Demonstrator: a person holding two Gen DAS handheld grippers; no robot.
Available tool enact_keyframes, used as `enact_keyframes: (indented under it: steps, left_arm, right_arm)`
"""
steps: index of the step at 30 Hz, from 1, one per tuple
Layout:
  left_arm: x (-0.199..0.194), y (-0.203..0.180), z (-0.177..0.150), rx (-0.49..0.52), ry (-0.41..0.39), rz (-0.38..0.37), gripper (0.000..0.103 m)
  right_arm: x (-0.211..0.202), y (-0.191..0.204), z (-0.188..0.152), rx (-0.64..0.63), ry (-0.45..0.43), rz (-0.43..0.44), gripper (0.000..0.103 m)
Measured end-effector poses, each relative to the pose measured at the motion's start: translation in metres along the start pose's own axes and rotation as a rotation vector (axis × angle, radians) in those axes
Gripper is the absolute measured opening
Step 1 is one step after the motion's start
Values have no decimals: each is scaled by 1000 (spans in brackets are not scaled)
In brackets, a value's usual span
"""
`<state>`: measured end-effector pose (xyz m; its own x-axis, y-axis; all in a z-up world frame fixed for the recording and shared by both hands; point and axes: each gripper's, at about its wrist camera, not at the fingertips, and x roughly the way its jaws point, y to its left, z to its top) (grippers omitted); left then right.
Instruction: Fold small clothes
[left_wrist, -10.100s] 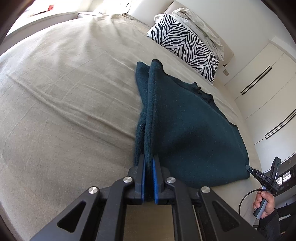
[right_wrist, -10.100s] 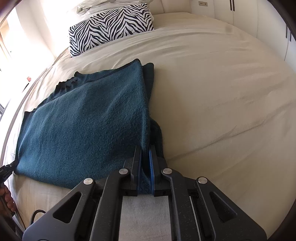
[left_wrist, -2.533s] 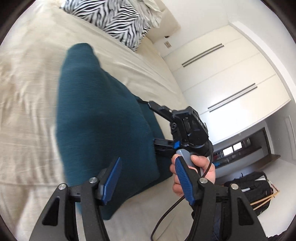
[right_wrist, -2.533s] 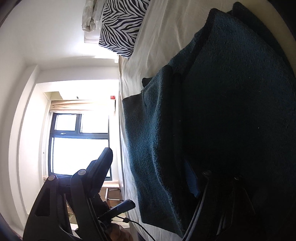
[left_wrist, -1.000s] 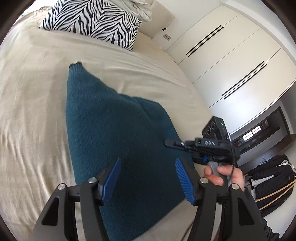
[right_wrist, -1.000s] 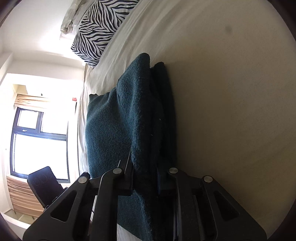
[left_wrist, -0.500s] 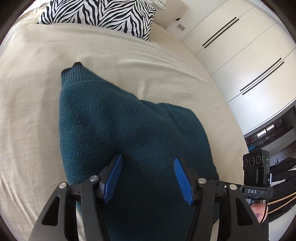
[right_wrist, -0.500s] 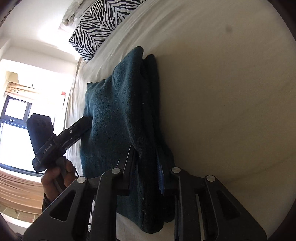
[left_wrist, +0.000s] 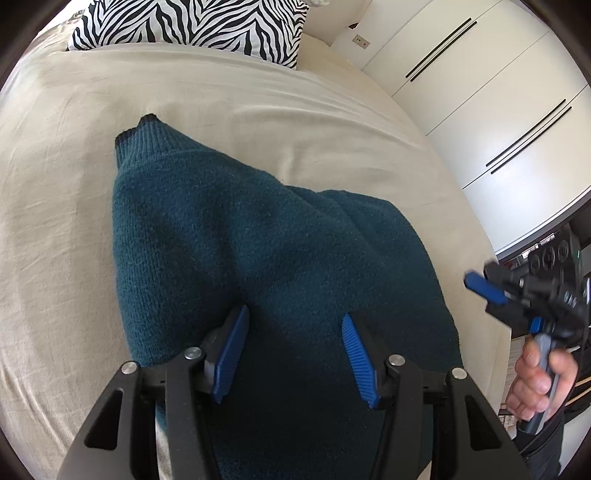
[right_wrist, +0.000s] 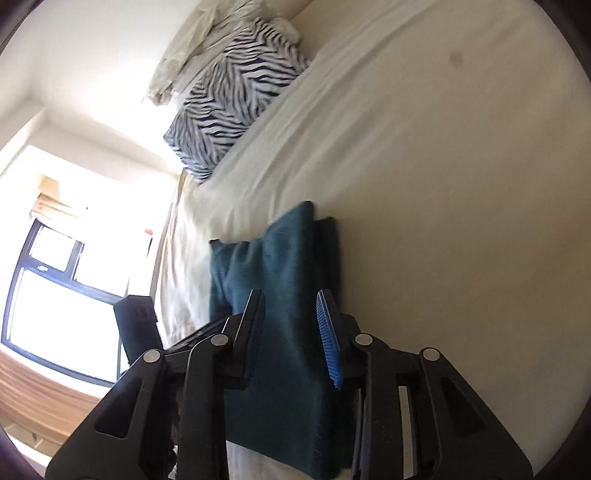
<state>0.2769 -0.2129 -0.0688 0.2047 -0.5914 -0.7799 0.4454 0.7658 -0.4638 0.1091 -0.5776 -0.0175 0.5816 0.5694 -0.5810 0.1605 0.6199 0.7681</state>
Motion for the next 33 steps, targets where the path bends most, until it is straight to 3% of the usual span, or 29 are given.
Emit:
enact_keyframes:
  steps: [6, 8, 10, 15, 20, 22, 24, 27, 29, 33]
  left_arm:
    - [5, 2, 7, -10, 25, -16, 53]
    - [6, 5, 9, -22, 33, -26, 53]
    - [9, 7, 10, -31, 38, -25, 52]
    - [11, 7, 10, -32, 36, -21, 52]
    - [-2, 14, 8, -62, 7, -61, 47]
    - [-19, 17, 0, -86, -19, -68, 44]
    - [-40, 9, -16, -47, -52, -16, 42]
    - [-63, -14, -44, 41, -84, 18, 42]
    - [-54, -19, -60, 59, -32, 30, 43]
    - [-31, -10, -71, 14, 29, 13, 42]
  right_arm:
    - [96, 35, 21, 6, 179, -26, 29]
    - [116, 36, 22, -26, 205, -128, 27]
    - [126, 25, 25, 15, 200, -109, 27]
    - [121, 13, 16, -50, 139, -103, 14]
    - [92, 9, 7, 15, 87, -79, 18]
    - [63, 13, -10, 11, 58, -18, 19]
    - [36, 20, -35, -13, 53, 46, 19]
    - [20, 13, -71, -28, 86, 37, 19]
    - [25, -9, -88, 0, 120, -35, 19]
    - [21, -37, -103, 31, 71, 35, 13]
